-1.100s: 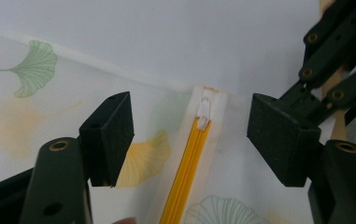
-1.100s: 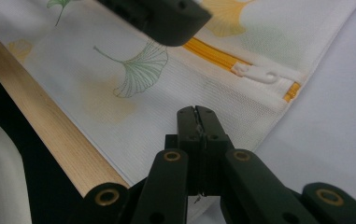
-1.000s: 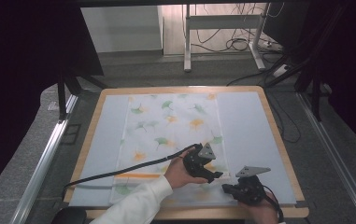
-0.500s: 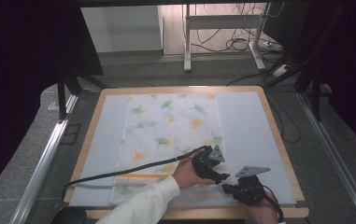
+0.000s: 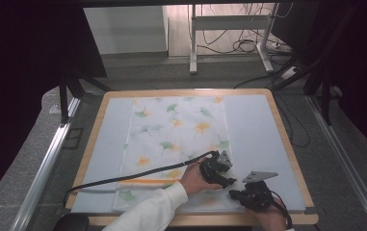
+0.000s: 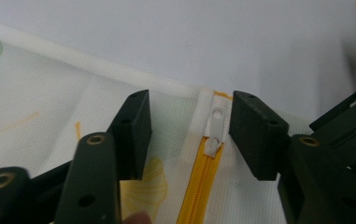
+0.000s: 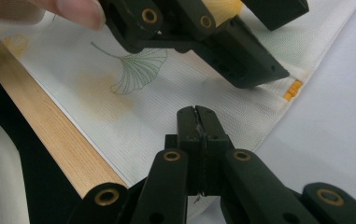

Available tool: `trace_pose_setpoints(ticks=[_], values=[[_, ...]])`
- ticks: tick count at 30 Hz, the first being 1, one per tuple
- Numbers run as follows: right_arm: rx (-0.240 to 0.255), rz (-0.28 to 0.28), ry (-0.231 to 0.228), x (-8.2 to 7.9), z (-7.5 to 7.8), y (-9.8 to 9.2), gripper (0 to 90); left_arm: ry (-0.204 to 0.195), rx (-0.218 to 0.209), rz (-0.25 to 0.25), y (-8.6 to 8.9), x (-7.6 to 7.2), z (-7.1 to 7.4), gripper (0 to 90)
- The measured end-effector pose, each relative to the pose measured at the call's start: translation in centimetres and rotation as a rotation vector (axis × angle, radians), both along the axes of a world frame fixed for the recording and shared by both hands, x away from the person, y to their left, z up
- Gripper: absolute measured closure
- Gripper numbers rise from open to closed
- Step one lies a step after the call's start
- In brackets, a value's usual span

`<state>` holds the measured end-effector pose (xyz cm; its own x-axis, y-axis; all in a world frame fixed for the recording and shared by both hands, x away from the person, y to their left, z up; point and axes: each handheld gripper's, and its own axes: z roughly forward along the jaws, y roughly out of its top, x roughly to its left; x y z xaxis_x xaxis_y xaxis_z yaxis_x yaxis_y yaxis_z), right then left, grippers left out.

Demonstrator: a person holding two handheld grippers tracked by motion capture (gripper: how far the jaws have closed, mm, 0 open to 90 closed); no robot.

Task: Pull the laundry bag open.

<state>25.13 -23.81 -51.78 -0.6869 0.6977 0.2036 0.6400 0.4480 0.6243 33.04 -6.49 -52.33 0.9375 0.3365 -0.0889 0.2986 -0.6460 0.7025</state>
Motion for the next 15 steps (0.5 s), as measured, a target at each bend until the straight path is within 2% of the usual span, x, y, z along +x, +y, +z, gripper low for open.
trace_pose_setpoints(ticks=[8,11,15], values=[[-0.005,0.003,-0.005,0.05,-0.01,-0.03,88.6,0.015,-0.010,-0.020,-0.06,-0.12,-0.18,68.5],[-0.005,0.003,-0.006,0.07,-0.01,-0.05,88.6,0.033,-0.013,-0.017,-0.08,-0.12,-0.17,73.6],[-0.009,0.004,-0.008,0.12,-0.05,-0.02,88.6,0.033,-0.008,-0.023,-0.04,-0.14,-0.11,79.1]])
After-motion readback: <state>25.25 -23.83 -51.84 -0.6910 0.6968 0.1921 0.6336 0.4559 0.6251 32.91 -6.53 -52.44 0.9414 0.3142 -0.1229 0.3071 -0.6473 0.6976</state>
